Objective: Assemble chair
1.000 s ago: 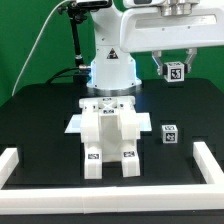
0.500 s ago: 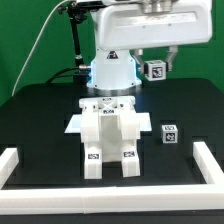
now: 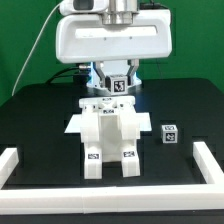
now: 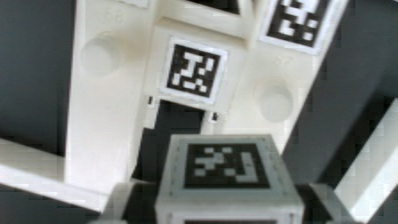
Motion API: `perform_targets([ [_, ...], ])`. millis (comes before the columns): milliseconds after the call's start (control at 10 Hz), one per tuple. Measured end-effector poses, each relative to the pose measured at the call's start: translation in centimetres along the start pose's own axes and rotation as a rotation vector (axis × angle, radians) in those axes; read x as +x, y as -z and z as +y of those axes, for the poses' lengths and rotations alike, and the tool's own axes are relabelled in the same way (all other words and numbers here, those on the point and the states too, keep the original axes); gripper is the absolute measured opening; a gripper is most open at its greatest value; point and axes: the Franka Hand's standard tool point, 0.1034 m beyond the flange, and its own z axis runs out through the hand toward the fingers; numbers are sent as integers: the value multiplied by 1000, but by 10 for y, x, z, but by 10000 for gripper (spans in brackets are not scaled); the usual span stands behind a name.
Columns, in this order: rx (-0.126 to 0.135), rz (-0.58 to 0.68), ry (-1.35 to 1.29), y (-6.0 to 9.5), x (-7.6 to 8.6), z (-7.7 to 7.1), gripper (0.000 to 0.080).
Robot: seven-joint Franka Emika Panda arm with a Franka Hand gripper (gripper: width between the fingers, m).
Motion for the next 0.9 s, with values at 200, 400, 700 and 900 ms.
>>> perform_targets([
  [200, 4, -9, -2, -5, -5, -8, 282],
  [400, 7, -19, 2, -8, -8, -12, 282],
  [700, 9, -33, 8, -15, -12, -15, 282],
  [900, 4, -25, 13, -17, -10, -17, 282],
])
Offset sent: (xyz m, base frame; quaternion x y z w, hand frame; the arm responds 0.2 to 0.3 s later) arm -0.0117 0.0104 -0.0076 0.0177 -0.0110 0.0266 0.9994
